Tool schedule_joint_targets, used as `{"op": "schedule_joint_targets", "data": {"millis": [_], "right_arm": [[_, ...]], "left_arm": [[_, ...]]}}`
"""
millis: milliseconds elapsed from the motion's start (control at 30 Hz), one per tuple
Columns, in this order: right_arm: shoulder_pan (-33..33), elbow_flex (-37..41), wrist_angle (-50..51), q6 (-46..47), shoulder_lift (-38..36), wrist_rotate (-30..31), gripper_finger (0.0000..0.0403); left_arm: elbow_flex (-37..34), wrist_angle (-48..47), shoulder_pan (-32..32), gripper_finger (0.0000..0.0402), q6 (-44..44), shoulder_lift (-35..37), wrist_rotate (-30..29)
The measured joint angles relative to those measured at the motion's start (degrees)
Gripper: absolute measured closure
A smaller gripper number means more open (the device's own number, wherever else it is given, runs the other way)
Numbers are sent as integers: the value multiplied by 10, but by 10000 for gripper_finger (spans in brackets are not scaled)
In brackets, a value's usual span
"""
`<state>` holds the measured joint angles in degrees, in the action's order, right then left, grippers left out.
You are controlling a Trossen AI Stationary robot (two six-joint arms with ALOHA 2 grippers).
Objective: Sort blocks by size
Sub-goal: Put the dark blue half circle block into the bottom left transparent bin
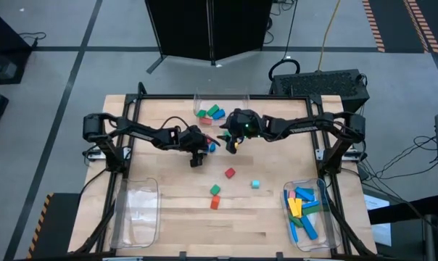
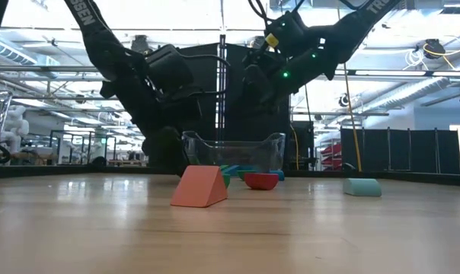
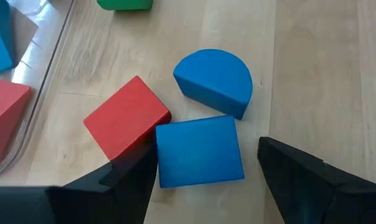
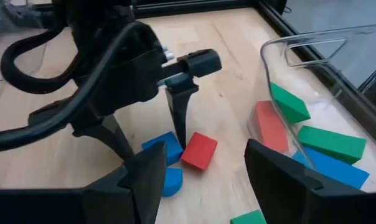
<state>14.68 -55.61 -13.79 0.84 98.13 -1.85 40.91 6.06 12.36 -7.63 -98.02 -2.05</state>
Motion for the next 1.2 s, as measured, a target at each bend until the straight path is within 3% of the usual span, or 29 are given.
{"op": "schedule_joint_targets", "data": {"millis": [133, 467, 633, 800, 933, 1200], "right_arm": [[-7, 0, 7, 2, 0, 0, 193], [-28, 0, 77, 12, -13, 1, 193], [-53, 0, 119, 10, -34, 1, 193], [-92, 0, 163, 11, -53, 4, 193], [-120, 0, 180, 11, -56, 5, 193], [-141, 0, 184, 8, -57, 6, 193]], "left_arm": [[0, -1, 0, 141, 13, 0, -3], [0, -3, 0, 234, 25, -1, -13], [0, -15, 0, 234, 49, 9, -22], [10, -100, -8, 232, 86, 46, -51], [18, -173, -26, 232, 103, 88, -84], [19, -302, -85, 231, 163, 202, -85]]}}
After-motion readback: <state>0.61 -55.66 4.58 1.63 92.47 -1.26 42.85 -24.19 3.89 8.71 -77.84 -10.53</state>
